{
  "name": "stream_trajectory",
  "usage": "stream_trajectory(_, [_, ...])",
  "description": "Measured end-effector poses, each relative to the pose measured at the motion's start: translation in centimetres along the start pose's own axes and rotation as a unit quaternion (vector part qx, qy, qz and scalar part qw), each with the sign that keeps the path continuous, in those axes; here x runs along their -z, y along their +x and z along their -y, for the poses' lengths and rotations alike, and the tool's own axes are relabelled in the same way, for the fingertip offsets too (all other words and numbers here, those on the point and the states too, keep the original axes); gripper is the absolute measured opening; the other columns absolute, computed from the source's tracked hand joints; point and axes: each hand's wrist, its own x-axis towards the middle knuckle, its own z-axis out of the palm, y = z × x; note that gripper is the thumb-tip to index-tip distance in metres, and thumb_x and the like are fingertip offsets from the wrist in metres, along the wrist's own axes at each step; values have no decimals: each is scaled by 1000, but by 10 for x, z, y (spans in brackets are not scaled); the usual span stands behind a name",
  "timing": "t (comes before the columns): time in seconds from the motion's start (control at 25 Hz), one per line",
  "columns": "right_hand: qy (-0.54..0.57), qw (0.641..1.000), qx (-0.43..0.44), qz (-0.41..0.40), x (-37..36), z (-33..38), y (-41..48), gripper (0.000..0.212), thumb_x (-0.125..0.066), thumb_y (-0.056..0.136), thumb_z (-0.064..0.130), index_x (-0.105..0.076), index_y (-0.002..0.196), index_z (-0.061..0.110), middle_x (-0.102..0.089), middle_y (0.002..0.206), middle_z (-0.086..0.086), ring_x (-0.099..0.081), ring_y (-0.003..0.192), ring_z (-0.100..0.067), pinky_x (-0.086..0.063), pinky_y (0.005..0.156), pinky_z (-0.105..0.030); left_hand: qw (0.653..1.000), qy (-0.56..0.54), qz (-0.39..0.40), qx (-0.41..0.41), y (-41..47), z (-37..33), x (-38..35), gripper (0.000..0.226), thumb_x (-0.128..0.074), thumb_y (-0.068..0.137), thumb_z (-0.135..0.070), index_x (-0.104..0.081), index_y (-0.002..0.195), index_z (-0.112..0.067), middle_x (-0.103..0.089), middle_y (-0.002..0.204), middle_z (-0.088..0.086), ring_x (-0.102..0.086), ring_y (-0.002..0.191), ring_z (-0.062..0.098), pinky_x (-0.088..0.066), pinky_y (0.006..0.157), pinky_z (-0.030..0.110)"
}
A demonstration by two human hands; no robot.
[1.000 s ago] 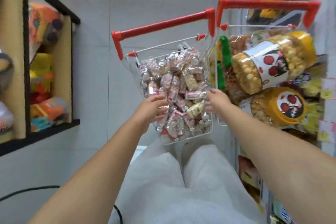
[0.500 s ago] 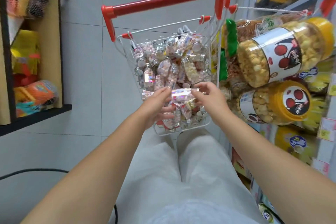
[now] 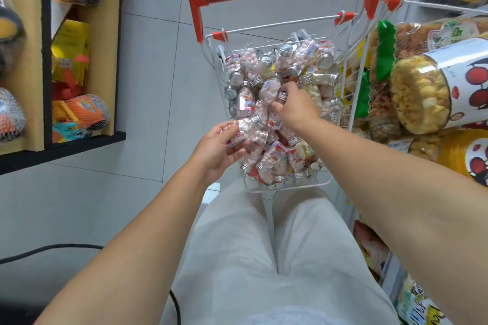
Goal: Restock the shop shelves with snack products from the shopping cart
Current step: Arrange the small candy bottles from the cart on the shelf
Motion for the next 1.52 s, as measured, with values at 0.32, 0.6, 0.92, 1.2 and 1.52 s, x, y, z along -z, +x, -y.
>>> stream_trajectory(0.32, [282, 959, 22, -21, 17, -11, -57, 25, -69, 87, 29, -49, 101, 25, -58, 100, -1, -66, 89, -24, -57, 78, -46, 989, -144, 7, 10, 4, 1, -18, 21, -62, 95, -35, -65, 100, -15, -70, 105, 7, -72, 86, 17, -62, 71, 42])
stream_trajectory(0.6, [260, 965, 29, -5, 4, 6, -56, 19, -45, 102, 30, -61, 99, 22, -65, 92, 2, -61, 80, -18, -55, 73, -39, 987, -158, 15, 39, 7, -2, -23, 47, -58, 92, -55, -67, 113, -14, -75, 90, 7, -73, 73, 20, -62, 59, 34])
stream_trajectory(0.92, [-139, 988, 56, 33, -53, -18, -35, 52, -69, 86, 45, -51, 126, 16, -51, 127, -6, -42, 122, -27, -41, 94, -39, 989, -147, -37, 4, 13, -6, 12, 37, -61, 92, -53, -70, 98, -18, -77, 92, 3, -73, 78, 17, -60, 77, 34])
stream_trajectory(1.2, [174, 984, 33, 10, -6, -24, -66, 27, -71, 88, 30, -53, 105, 18, -56, 98, 7, -55, 87, -8, -44, 69, -20, 993, -113, -11, 6, -5, -8, -5, 37, -63, 91, -51, -71, 102, -16, -77, 97, 5, -74, 84, 21, -62, 75, 37])
stream_trajectory(1.52, [517, 841, 43, -151, 128, -64, -182, 17, -67, 89, 11, -57, 102, 17, -69, 103, -12, -69, 91, -24, -59, 80, -34, 990, 6, 138, -9, -77, -39, -111, 34, -60, 95, -43, -67, 107, -12, -77, 85, 6, -74, 69, 18, -63, 64, 31])
